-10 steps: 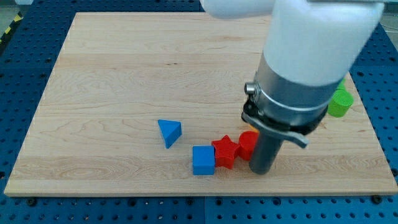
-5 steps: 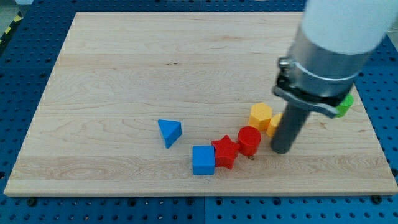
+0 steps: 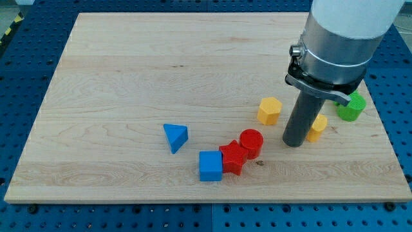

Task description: Push yellow heart to the bottom left of green circle

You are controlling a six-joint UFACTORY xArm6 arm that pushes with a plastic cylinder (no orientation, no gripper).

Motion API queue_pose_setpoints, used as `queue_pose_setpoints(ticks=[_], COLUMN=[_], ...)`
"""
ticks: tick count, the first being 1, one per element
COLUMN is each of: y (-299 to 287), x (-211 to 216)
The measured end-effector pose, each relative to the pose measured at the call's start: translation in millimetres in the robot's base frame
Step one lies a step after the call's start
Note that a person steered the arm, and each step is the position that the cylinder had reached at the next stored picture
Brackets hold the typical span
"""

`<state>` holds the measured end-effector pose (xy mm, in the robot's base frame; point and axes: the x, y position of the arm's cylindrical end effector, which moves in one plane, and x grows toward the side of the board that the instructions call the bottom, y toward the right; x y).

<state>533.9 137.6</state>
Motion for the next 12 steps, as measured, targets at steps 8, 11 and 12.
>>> queue_pose_setpoints(ticks=[8, 11, 12], y=[62.0, 59.2, 59.2], x=[-20.7, 6.9, -4.8])
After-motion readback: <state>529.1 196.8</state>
